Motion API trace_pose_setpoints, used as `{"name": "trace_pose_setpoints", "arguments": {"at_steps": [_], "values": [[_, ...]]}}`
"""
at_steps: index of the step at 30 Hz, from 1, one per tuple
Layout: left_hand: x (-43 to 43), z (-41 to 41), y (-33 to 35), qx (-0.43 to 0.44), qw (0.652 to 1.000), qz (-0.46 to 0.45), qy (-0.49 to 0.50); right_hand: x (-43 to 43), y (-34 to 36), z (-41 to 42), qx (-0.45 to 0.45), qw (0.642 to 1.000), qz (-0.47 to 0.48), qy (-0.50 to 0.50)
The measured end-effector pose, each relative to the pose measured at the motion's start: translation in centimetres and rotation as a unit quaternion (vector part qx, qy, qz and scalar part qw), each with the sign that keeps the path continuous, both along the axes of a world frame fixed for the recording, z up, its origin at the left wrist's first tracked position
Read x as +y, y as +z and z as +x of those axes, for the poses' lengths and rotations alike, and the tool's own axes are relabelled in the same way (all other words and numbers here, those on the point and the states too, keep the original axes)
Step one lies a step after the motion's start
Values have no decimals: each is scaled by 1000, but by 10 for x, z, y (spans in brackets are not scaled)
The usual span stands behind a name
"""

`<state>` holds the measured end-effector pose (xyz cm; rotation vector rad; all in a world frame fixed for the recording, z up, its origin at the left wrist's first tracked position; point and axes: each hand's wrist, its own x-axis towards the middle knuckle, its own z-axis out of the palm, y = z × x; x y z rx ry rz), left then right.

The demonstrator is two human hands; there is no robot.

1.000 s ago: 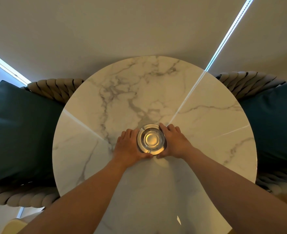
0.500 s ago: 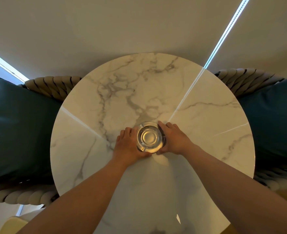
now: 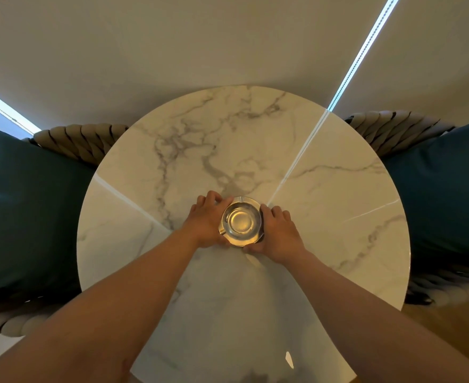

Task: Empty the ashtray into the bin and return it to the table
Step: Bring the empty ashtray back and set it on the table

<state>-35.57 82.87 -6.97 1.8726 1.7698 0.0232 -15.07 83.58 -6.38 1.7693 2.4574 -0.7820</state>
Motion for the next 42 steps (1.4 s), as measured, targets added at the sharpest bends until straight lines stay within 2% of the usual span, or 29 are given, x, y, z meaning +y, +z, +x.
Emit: {"name": "trace_pose_setpoints", "arguments": {"at_steps": [5,14,19,24,42], "values": [[-4,3,0,7,1000,19,15,2,3,3,-17,1000,23,6],[-6,5,5,10,1000,7,18,4,1,4,-28,1000,8,10],[-32,21,1,19,992,37,122,24,5,4,-52,997,-17,59],[-42,38,-4,50,983,62,167,39,10,2,-80,991,-44,99],[-38,38,-6,67,983,39,166,42,13,-1,-84,988,-57,113]]}}
